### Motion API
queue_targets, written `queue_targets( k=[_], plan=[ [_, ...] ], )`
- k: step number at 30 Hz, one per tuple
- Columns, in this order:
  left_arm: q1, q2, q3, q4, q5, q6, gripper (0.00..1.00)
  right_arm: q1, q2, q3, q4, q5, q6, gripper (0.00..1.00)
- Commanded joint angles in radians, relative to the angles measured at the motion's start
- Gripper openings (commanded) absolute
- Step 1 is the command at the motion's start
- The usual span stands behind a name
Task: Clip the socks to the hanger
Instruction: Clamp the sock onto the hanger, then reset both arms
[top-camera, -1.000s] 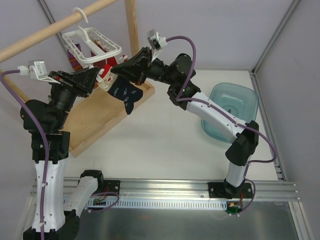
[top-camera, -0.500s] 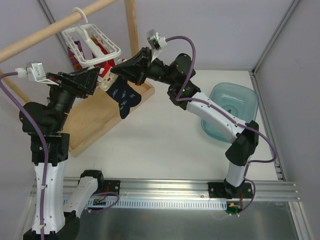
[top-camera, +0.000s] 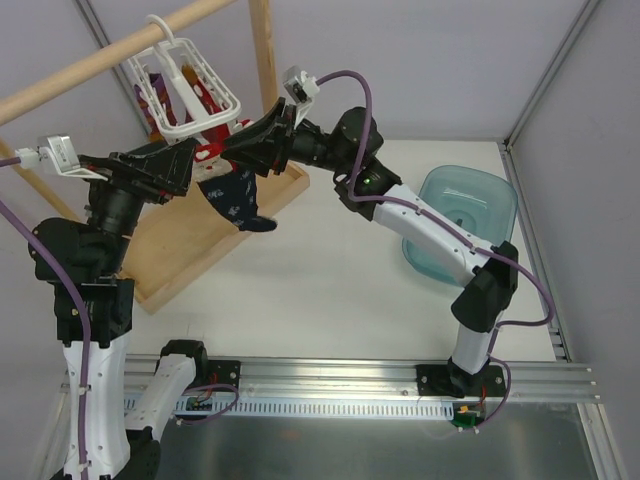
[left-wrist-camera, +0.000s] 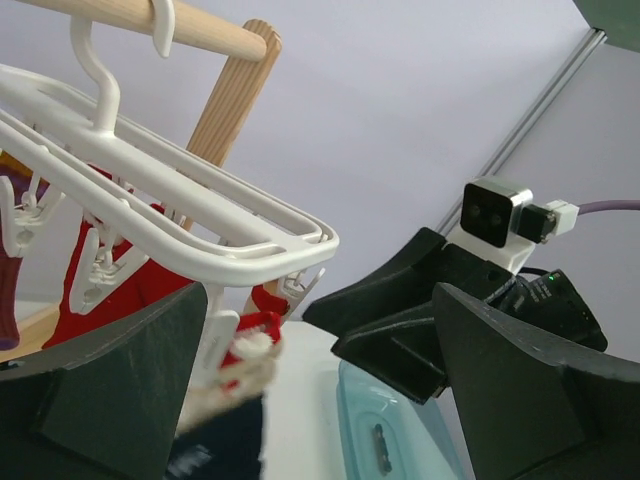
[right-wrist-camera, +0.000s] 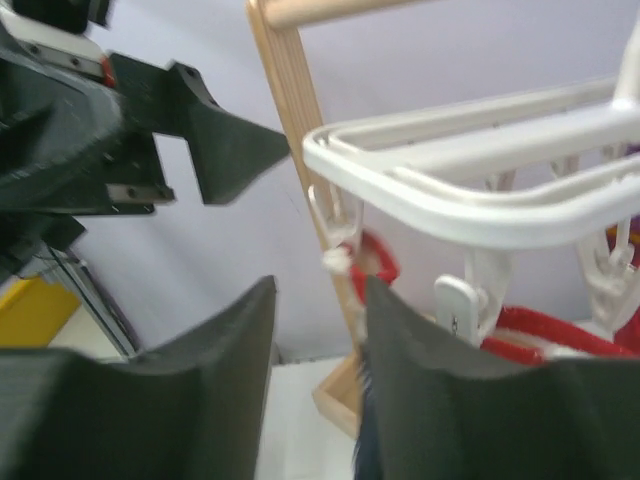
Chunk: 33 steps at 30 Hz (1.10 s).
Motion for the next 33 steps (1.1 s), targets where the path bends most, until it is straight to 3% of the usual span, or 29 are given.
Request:
queue_targets(
  k=[1, 2, 5, 6, 10, 21, 25, 33],
  plan=[
    [-0.007, -0.019, 0.028, -0.01, -0.034, 0.03, 0.97, 0.006, -0.105, -0.014, -0.133, 0.037, -0.124, 0.48],
    [-0.007, -0.022, 0.028, -0.016, -0.038, 0.033, 0.97, 0.006, -0.125, -0.017, -0.22, 0.04, -0.152, 0.6],
    [-0.007, -0.03, 0.031, -0.063, -0.055, 0.057, 0.99, 0.001, -0.209, -0.022, -0.416, 0.076, -0.247, 0.76],
    [-0.007, -0.033, 0.034, -0.082, -0.057, 0.074, 0.99, -0.002, -0.237, -0.028, -0.463, 0.095, -0.26, 0.98],
    [-0.007, -0.05, 0.025, -0.195, -0.063, 0.128, 0.99, -0.025, -0.401, -0.148, -0.632, 0.242, -0.303, 1.0],
    [-0.007, -0.226, -0.185, -0.388, -0.038, 0.172, 0.99, -0.148, -1.005, -0.727, -0.922, 0.935, -0.223, 1.0],
    [-0.007, -0.317, -0.294, -0.473, -0.06, 0.148, 0.99, -0.148, -1.27, -1.0, -0.925, 1.015, -0.177, 1.0],
    [-0.009, -0.469, -0.478, -0.55, -0.031, 0.018, 0.99, -0.148, -1.643, -1.257, -1.017, 1.104, -0.108, 1.0]
  ],
)
